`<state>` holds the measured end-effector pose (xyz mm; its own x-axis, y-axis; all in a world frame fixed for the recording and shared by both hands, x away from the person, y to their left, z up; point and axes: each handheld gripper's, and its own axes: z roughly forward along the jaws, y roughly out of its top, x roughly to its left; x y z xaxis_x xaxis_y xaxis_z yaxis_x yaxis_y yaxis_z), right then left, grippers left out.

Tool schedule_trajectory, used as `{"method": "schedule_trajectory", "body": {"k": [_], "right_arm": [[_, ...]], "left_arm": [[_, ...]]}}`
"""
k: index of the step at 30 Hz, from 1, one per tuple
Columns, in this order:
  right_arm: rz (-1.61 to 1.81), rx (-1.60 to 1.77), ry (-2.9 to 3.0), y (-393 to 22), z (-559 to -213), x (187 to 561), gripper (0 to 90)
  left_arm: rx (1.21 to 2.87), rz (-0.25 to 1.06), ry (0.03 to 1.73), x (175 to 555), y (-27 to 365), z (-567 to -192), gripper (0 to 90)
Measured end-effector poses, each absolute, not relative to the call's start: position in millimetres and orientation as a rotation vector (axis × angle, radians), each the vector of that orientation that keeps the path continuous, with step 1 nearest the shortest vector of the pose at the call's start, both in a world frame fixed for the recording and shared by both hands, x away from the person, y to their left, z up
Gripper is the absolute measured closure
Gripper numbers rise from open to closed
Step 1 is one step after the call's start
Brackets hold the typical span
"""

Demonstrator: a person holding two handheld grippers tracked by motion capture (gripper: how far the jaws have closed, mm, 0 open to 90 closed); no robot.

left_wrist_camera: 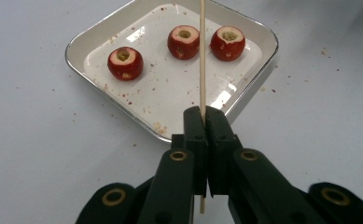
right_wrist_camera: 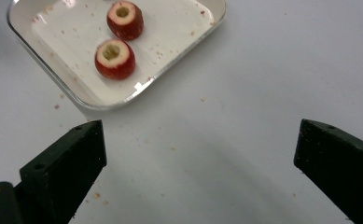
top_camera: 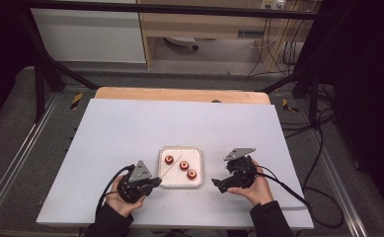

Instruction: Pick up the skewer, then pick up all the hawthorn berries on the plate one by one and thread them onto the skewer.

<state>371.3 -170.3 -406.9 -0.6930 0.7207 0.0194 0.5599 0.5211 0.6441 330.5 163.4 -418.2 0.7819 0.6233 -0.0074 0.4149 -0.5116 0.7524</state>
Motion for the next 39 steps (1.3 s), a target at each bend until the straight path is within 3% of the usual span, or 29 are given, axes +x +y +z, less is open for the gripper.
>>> {"method": "schedule_trajectory", "body": {"k": [12,21,39], "right_arm": [[0.986,1.15,2.532,-139,-398,384,3.5],[0.981,1.147,2.576,-115,-392,392,10.2],[0.792,1.217,2.764,-82,-401,412,40.1]], "left_arm": [[2.141,0.318,0.8,331,173,-426,88.3],[2.119,0.32,0.809,330,176,-426,88.3],[2.122,0.315,0.817,333,176,-426,88.3]]}}
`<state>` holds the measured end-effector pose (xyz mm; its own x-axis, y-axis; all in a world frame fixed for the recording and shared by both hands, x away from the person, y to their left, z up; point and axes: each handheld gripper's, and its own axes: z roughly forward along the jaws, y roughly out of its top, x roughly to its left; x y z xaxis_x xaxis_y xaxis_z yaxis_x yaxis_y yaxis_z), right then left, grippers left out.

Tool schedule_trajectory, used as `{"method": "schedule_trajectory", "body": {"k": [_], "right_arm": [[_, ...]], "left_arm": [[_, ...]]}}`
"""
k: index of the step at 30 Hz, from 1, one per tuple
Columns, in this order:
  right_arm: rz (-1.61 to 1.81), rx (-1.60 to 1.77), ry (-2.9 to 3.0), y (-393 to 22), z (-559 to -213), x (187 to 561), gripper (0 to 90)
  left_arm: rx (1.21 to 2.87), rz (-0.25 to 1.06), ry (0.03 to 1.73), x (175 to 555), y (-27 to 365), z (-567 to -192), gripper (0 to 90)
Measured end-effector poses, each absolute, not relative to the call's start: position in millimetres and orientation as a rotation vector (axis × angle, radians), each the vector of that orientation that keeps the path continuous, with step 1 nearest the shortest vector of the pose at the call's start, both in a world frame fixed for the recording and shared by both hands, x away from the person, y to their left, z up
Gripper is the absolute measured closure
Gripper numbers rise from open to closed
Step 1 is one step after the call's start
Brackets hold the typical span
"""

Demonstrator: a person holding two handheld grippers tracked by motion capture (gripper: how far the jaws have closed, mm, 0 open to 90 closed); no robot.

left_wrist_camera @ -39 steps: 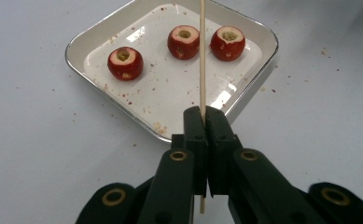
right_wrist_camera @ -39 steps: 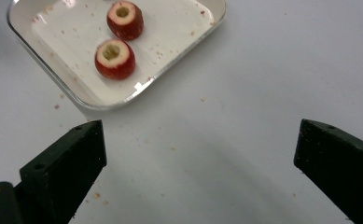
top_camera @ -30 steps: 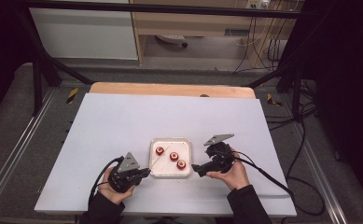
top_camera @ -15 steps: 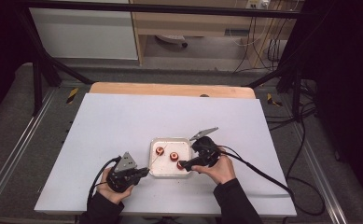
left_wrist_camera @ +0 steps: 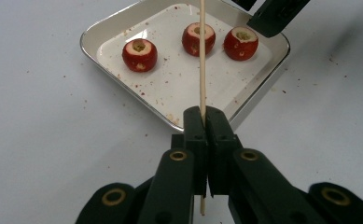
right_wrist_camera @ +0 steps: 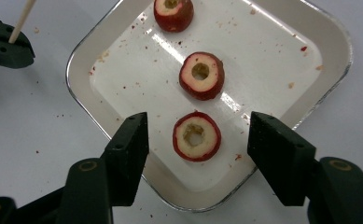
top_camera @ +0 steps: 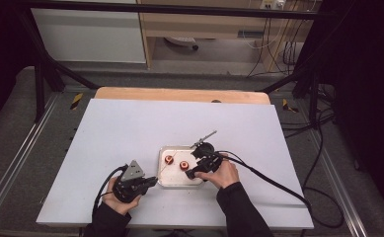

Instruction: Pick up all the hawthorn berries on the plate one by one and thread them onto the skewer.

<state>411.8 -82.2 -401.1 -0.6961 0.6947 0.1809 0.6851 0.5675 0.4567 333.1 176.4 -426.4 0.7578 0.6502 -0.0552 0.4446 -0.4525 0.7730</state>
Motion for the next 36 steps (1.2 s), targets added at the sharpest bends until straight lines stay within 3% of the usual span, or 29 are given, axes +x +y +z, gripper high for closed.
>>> {"method": "schedule_trajectory", "body": {"k": [22,36], "right_arm": [[0.668,1.363,2.836,-73,-416,426,60.0],[0.806,1.394,2.783,-80,-400,422,61.1]], "left_arm": [[2.141,0.315,0.807,333,174,-428,88.3],[2.13,0.328,0.803,331,173,-427,88.3]]}}
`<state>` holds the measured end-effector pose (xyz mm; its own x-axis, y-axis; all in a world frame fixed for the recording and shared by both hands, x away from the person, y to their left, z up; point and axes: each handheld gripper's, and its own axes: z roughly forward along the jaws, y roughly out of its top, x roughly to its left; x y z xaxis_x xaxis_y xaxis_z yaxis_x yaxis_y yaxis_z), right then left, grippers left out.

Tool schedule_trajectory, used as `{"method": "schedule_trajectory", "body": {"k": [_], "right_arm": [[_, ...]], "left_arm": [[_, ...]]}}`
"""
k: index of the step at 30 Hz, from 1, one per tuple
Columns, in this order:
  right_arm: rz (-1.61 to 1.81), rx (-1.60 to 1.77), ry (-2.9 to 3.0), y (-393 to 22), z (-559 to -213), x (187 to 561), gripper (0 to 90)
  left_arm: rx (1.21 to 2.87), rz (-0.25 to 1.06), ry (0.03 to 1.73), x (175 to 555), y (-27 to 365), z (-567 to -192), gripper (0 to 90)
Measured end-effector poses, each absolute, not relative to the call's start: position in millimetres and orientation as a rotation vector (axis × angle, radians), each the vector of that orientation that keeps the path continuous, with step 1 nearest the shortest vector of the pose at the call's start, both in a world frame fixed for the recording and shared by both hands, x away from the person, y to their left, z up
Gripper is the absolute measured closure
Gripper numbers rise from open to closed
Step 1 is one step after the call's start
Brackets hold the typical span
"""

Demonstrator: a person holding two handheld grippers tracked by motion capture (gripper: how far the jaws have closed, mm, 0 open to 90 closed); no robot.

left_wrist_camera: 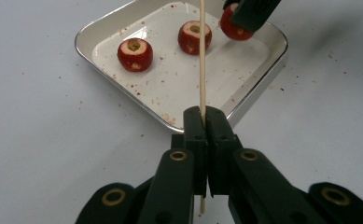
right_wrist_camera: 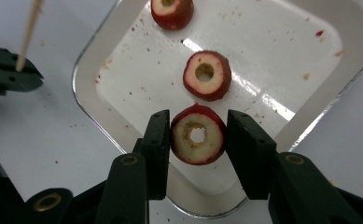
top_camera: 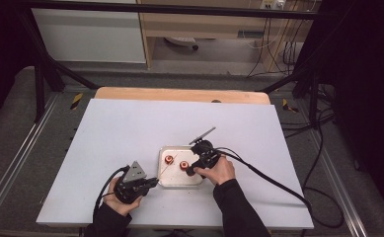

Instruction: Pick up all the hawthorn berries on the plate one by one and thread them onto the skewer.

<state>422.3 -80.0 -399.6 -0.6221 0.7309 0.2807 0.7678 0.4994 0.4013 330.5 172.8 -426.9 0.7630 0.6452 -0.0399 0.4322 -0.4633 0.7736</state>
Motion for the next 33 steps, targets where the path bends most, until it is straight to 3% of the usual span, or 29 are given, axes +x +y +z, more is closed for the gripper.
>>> {"method": "schedule_trajectory", "body": {"k": [10,33], "right_arm": [[-1.127,-1.365,-2.604,-95,-374,414,61.2],[-1.755,-1.438,-2.149,-118,-388,407,61.5]], "left_arm": [[2.101,0.341,0.816,327,171,-424,88.3],[2.01,0.338,0.924,322,162,-425,88.2]]}}
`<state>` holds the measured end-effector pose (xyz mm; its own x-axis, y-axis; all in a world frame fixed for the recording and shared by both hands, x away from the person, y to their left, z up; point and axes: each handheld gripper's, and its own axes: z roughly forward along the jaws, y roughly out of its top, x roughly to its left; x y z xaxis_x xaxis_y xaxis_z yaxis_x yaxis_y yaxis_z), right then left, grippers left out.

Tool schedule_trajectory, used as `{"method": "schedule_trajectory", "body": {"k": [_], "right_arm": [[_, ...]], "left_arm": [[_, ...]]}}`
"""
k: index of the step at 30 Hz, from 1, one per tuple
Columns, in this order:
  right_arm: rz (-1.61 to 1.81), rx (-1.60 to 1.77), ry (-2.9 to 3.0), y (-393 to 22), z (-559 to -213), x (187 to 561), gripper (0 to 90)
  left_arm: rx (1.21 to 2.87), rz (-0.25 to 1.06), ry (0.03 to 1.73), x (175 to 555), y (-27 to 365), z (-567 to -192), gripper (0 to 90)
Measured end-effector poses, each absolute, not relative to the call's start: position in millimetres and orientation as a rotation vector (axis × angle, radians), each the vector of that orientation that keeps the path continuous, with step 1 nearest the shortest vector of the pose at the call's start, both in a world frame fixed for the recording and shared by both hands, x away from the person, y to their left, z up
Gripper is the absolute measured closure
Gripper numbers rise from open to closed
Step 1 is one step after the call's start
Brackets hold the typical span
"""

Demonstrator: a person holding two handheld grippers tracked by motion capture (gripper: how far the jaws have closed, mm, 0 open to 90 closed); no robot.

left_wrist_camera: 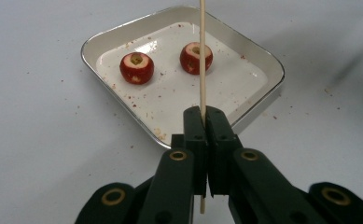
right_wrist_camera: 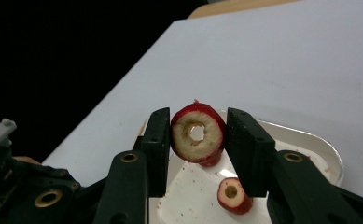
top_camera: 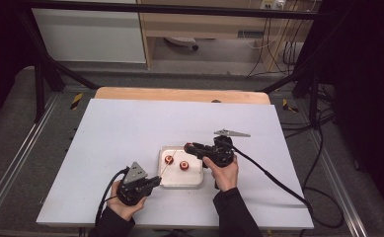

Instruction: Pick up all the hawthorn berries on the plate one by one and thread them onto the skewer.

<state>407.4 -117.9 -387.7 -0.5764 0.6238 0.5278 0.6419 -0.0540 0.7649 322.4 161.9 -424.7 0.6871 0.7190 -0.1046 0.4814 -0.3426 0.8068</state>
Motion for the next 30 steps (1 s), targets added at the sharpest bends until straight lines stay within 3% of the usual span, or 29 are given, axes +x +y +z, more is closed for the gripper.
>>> {"method": "schedule_trajectory", "body": {"k": [8,30], "right_arm": [[-1.916,-1.451,-1.998,-122,-386,405,61.5],[-2.219,-1.444,-1.885,-121,-388,400,61.6]], "left_arm": [[1.971,0.334,0.989,318,153,-421,88.1],[1.92,0.304,0.951,330,130,-411,88.1]]}}
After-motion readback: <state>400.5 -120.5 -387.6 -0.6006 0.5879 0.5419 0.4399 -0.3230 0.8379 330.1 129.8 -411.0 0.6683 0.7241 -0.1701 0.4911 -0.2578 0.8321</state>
